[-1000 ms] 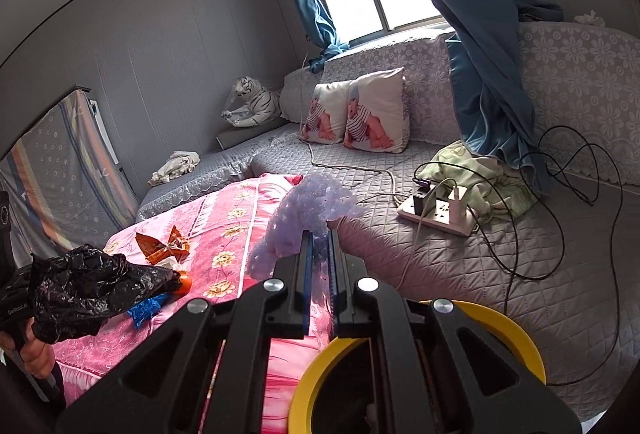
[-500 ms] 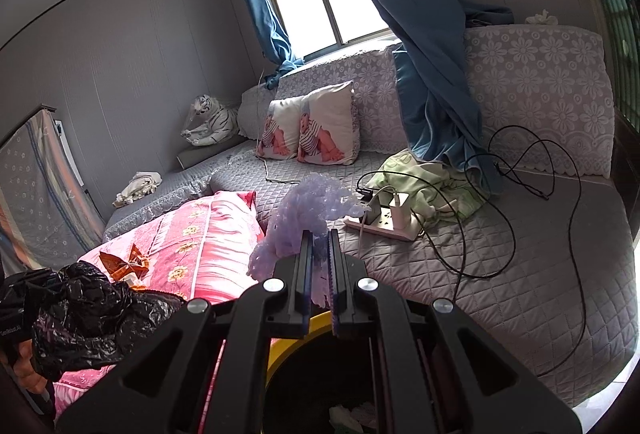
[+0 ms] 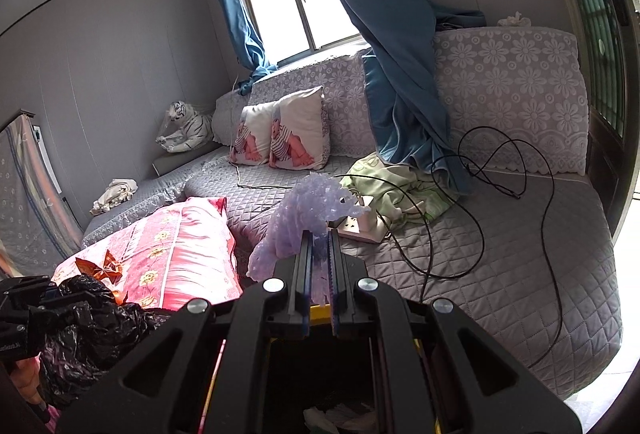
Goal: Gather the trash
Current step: 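Open the right gripper to drop the bubble wrap while the left gripper releases the black bag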
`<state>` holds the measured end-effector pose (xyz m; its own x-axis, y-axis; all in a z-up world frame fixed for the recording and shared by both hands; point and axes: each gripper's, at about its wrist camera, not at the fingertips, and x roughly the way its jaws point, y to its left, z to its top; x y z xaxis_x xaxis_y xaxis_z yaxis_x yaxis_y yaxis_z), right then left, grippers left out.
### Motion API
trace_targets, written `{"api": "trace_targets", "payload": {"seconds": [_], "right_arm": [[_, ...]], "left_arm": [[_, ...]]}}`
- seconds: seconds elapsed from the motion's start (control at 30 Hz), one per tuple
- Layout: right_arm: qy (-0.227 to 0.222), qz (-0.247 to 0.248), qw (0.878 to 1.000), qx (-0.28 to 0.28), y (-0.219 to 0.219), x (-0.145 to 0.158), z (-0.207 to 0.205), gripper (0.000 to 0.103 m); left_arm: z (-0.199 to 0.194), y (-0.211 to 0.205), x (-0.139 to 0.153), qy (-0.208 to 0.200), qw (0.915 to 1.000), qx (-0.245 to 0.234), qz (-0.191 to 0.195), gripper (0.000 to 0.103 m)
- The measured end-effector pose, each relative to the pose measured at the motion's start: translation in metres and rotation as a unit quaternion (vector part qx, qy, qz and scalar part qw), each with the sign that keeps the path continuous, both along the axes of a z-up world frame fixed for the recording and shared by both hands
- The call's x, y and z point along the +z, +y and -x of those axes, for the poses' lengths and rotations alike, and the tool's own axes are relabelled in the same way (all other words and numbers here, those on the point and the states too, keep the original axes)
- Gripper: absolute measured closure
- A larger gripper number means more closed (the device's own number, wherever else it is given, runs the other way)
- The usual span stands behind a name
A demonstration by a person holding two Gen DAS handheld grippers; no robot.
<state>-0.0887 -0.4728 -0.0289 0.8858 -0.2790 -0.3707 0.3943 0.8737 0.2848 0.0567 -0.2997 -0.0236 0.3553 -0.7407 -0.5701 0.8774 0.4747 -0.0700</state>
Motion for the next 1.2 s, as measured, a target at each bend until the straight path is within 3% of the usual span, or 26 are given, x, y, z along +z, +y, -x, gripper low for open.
{"api": "trace_targets", "payload": {"seconds": [0.5, 1.0, 1.13, 1.2], "right_arm": [[0.017, 0.000, 0.999, -0.030, -0.014, -0.013, 0.006, 0.097], [0.027, -0.016, 0.999, -0.025, -0.020, -0.017, 0.006, 0.096], [0.029, -0.030, 0.999, -0.032, -0.028, -0.020, 0.007, 0.093], [0.027, -0.038, 0.998, -0.037, -0.031, -0.022, 0.008, 0.073]], "left_arm": [[-0.010, -0.038, -0.025, 0.027, 0.9992, -0.021, -0.020, 0.085], [-0.007, -0.058, -0.036, 0.038, 0.9980, -0.042, -0.029, 0.084], [-0.009, -0.055, -0.037, 0.045, 0.9981, -0.034, -0.025, 0.068], [-0.011, -0.053, -0.037, 0.048, 0.9984, -0.024, -0.021, 0.059]]}}
